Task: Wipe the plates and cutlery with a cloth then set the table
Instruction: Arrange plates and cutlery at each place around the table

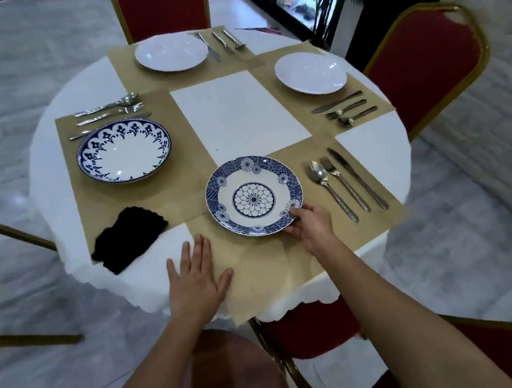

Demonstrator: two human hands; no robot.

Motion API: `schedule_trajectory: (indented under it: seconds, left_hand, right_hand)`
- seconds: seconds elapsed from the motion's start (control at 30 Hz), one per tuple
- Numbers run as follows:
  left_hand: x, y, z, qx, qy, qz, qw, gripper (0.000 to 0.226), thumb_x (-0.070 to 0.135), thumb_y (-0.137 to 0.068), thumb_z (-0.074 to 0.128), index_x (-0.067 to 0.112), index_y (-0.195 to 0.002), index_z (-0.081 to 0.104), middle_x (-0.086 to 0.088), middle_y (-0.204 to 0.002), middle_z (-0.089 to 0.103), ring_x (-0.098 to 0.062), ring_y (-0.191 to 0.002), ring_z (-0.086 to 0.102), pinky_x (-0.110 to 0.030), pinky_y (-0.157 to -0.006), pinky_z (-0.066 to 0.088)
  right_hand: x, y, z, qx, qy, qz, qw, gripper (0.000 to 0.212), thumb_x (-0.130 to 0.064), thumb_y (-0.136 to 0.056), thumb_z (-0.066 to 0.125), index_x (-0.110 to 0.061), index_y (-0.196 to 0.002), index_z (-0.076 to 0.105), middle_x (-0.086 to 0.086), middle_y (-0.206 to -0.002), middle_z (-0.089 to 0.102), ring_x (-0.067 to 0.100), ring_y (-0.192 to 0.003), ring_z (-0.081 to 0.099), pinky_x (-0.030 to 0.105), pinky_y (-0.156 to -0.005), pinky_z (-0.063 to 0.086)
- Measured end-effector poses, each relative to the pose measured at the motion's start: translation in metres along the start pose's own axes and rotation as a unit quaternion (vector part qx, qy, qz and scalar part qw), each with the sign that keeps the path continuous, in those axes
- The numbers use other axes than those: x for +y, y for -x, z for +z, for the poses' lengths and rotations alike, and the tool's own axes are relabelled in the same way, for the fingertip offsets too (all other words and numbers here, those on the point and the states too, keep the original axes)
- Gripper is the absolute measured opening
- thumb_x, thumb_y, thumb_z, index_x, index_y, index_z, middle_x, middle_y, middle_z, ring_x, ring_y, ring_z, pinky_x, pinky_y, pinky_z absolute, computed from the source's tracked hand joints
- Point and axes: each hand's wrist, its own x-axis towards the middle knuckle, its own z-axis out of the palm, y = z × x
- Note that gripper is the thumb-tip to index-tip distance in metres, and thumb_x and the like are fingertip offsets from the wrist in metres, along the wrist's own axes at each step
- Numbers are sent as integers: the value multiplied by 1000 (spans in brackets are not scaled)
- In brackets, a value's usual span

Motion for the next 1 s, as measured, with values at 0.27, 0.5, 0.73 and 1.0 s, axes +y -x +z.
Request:
schedule_trajectory:
  seconds: [0.27, 0.5, 0.73, 1.0]
  left_hand:
    - [2, 0, -3, -12, -24, -4, 1000, 114, 73, -59, -39, 16, -152, -5, 1, -160, -9, -22, -147, -6, -52, -115, 3]
    - [4, 0, -7, -30, -37, -6, 999, 99, 68, -67, -19, 17, -151, -8, 1, -159, -13, -21, -147, -10, -52, -115, 1]
    - [3, 0, -8, -37, -34, -5, 999, 99, 69, -68, -17, 17, -151, -8, 1, -159, -13, -21, -147, -9, -53, -115, 1]
    - [5, -1, -12, -60, -43, -7, 997, 77, 62, -94, 13, 17, -150, -15, 2, -158, -19, -21, -146, -13, -53, -116, -1]
  right_hand:
    - [5, -1, -52, 30, -36, 8, 999, 41, 7, -90, 55, 3, -130, 50, 19, -115, 67, 25, -75, 69, 40, -67, 59]
    - [8, 3, -52, 26, -18, 4, 999, 41, 1, -91, 57, -3, -131, 52, 14, -124, 63, 30, -96, 69, 44, -75, 60]
    - [12, 18, -48, 25, -26, 2, 999, 34, 1, -93, 56, -5, -126, 54, 12, -124, 63, 31, -99, 67, 28, -55, 59]
    - [19, 30, -42, 16, -33, -16, 999, 26, 3, -93, 55, -15, -111, 59, 8, -118, 65, 29, -106, 64, 31, -63, 60]
